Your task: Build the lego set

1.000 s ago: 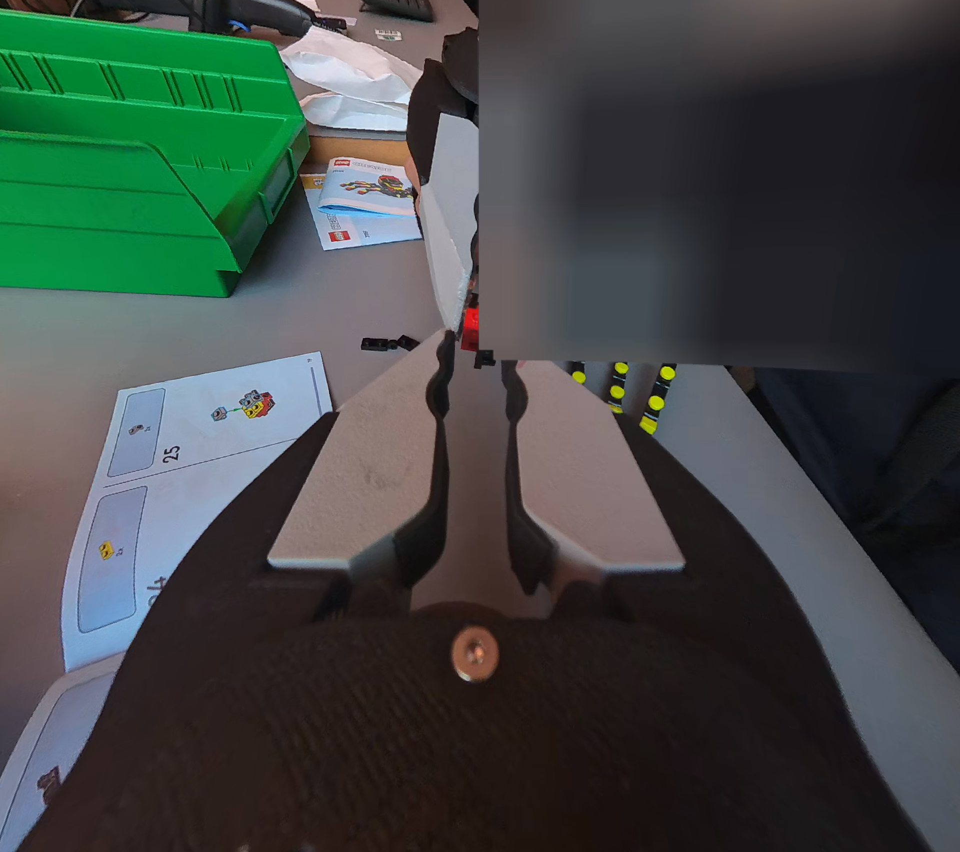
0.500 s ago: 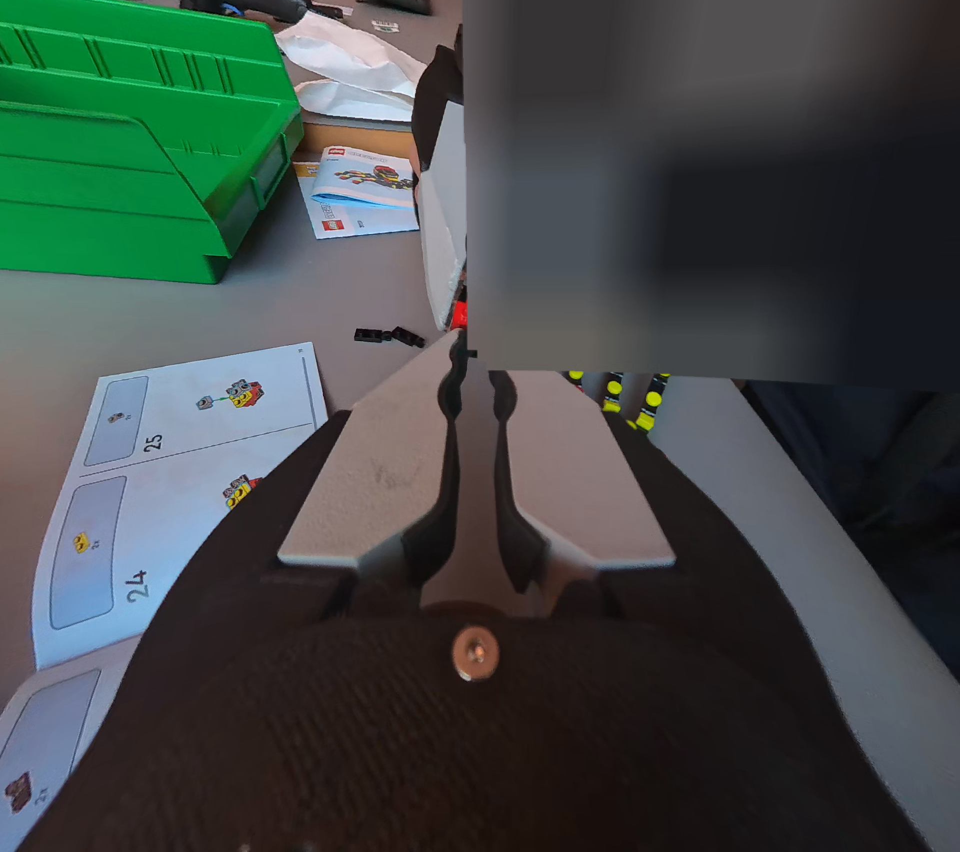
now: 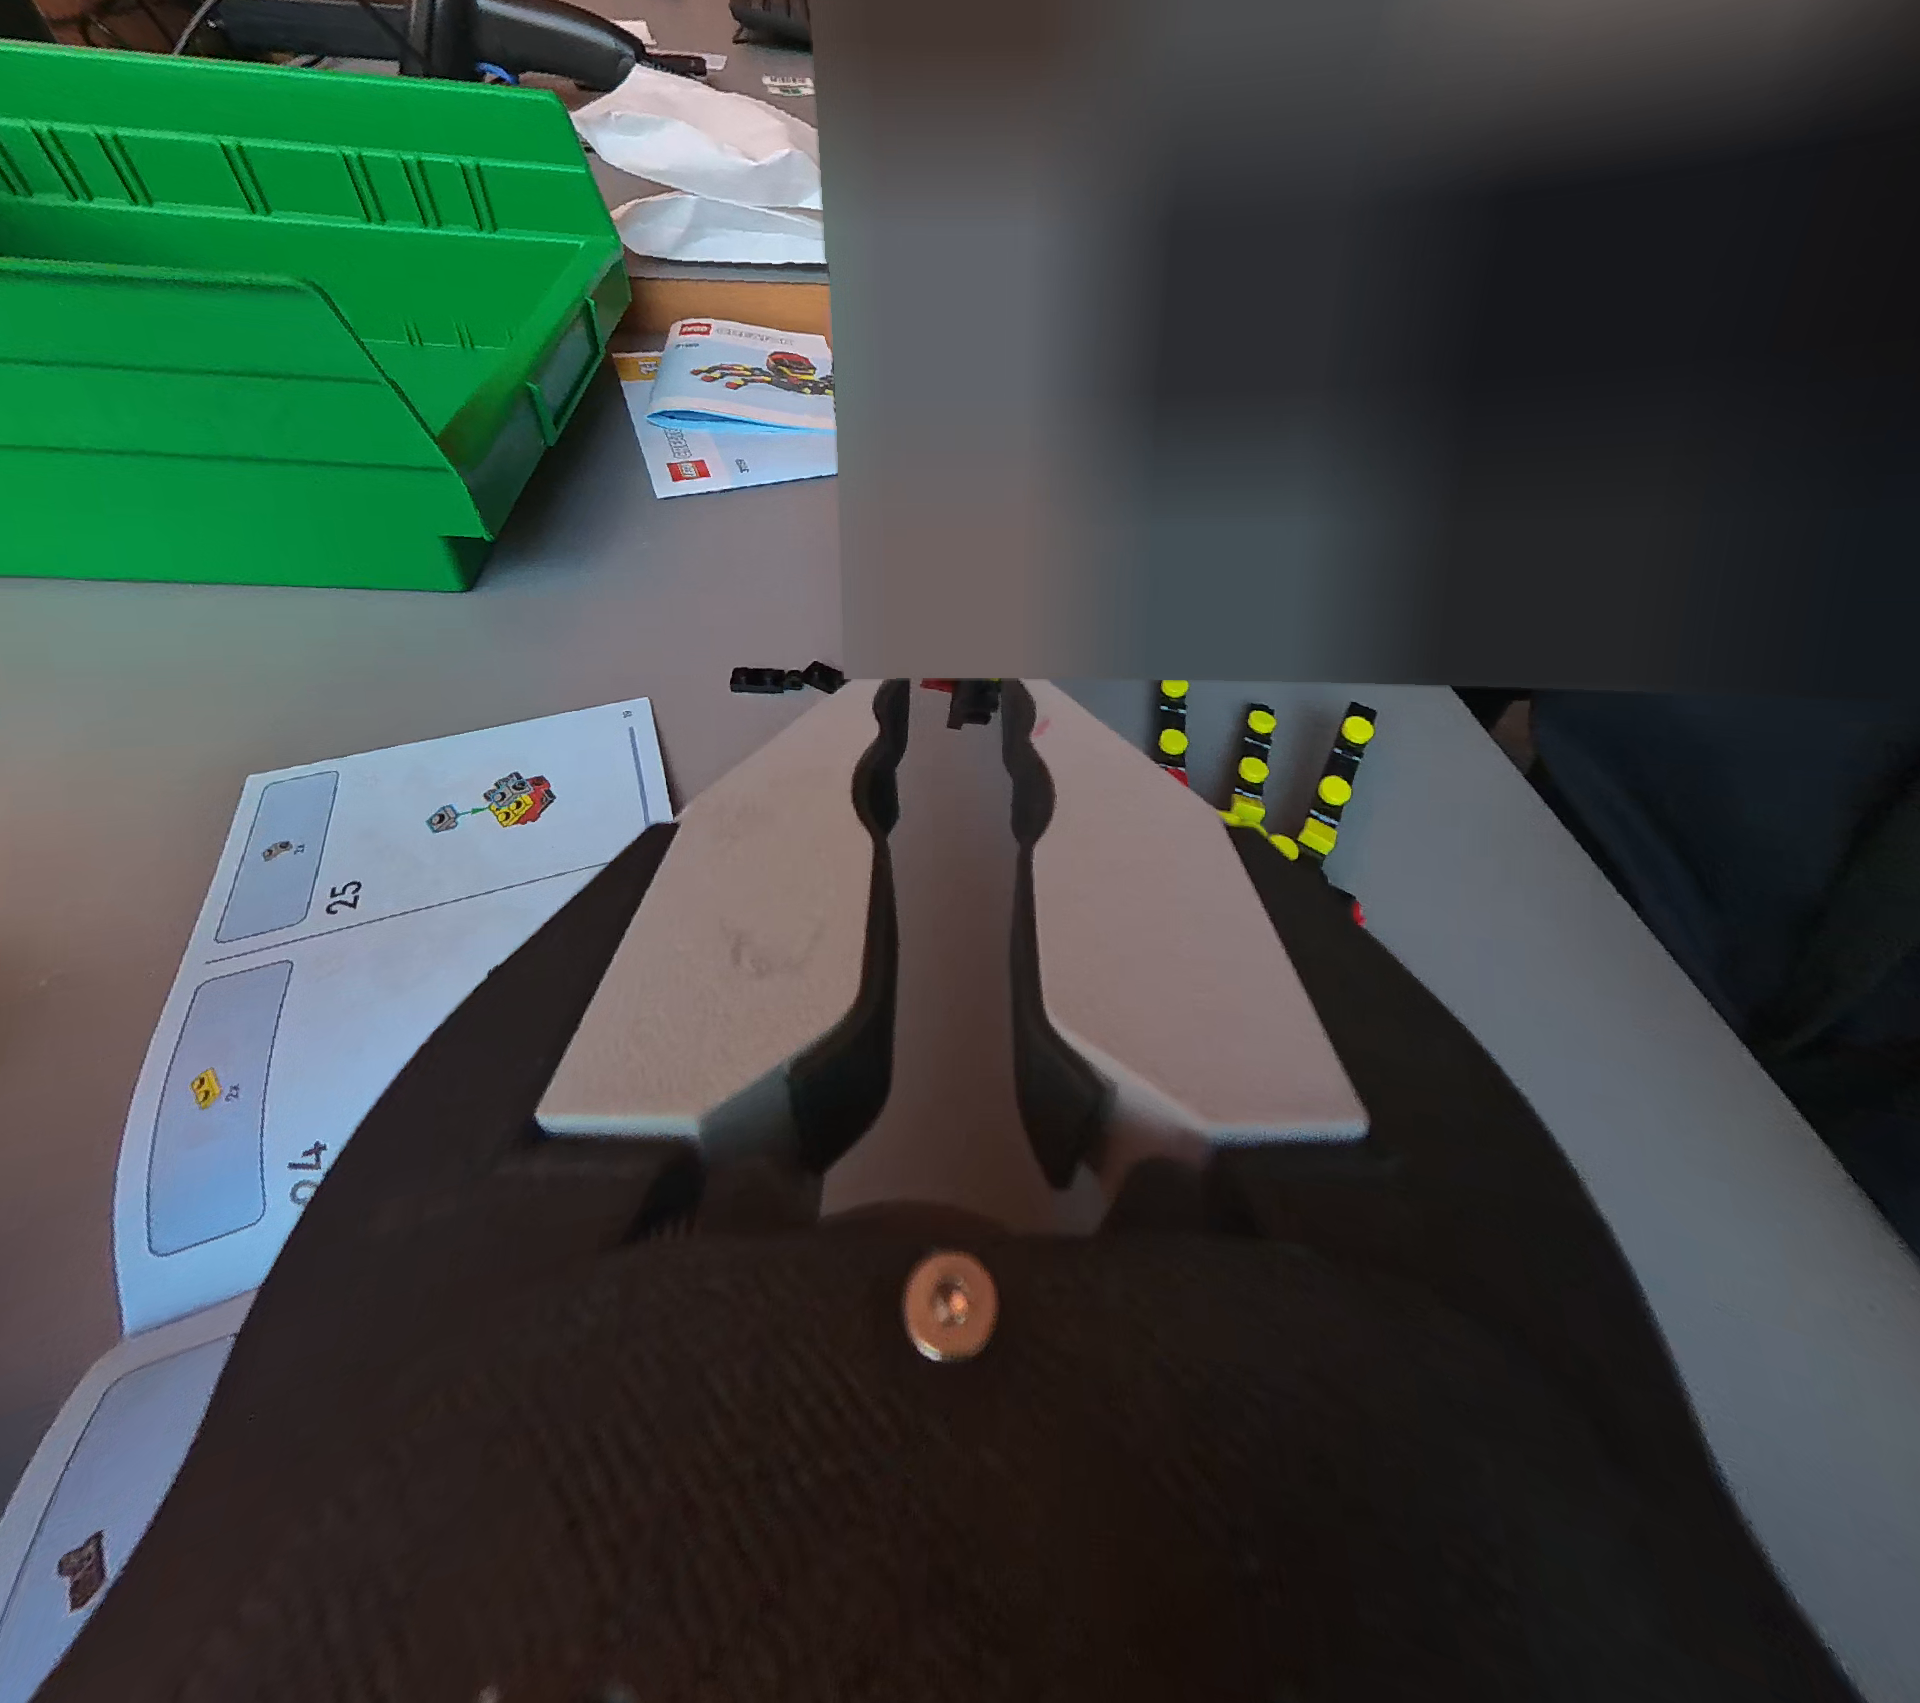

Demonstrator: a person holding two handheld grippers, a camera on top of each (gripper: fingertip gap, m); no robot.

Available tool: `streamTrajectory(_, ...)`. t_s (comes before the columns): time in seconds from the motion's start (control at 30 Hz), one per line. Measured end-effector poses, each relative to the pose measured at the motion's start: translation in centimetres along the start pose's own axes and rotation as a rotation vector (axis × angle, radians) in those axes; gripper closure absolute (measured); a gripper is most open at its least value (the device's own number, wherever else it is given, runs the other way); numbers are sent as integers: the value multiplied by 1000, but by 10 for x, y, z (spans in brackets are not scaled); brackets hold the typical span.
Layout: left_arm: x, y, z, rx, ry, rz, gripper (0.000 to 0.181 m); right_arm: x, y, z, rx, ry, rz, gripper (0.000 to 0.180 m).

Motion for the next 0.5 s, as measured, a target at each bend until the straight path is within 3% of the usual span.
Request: streamTrajectory(0.5,3,-4,5,7,-20,-45,168,0,-4,-2,-2,54,-6,167)
Point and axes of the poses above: each gripper's, where its closed fingertips meet, x out along the fingers, y out of its top, z = x × y across the jaws, the point moved 10 cm from there along -x, back along the fingers, and after that the axes turned 9 degrees about y, right-handed, at the moved point
